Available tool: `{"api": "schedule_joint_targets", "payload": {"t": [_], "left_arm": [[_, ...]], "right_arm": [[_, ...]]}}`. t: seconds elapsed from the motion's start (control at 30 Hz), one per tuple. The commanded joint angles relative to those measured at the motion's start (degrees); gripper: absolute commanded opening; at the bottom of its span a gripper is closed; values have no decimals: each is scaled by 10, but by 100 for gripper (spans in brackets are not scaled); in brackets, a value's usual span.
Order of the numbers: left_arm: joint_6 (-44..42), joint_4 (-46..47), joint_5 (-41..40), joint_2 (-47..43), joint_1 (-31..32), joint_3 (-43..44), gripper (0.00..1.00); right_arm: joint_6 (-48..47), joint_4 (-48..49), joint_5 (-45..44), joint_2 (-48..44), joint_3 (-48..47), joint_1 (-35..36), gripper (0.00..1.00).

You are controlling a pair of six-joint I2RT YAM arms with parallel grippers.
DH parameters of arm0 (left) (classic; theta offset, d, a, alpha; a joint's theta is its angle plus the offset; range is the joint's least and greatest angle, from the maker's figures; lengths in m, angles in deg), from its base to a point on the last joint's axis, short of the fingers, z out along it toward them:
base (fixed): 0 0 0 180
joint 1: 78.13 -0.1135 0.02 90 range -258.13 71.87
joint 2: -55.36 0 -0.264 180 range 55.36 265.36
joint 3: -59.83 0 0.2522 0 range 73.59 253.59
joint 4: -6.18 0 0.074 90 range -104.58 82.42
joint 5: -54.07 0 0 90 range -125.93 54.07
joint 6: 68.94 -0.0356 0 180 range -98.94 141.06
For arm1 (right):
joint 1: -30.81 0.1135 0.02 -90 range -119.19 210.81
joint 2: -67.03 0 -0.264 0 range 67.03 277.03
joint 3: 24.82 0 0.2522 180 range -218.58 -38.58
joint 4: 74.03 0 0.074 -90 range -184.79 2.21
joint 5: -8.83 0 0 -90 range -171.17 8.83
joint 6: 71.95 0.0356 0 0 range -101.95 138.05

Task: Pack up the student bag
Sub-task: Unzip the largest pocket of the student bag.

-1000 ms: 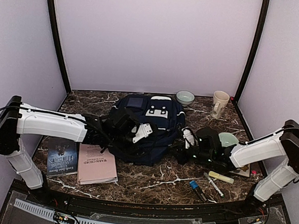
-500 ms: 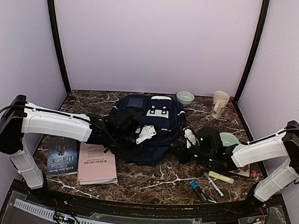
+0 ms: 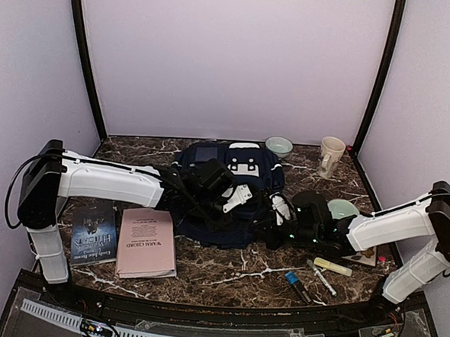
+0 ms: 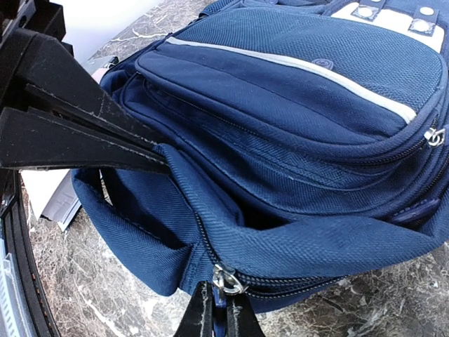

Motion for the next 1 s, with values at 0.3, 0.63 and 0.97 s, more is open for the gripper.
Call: {"api": "schedule_joint_targets", "payload": {"t": [0.3,0.63,0.97], "left_arm": [[13,44,-41,-114,9,-61,50],[17,57,-27,-144,0,-87,46],[4,79,135,-102,-34,-56,48]], "right_arm": [[21,38,-56,-61,14,-15,0],[28,5,-115,-103,37,-30,0],[31,-11,-139,-126,54,-31,0]]}}
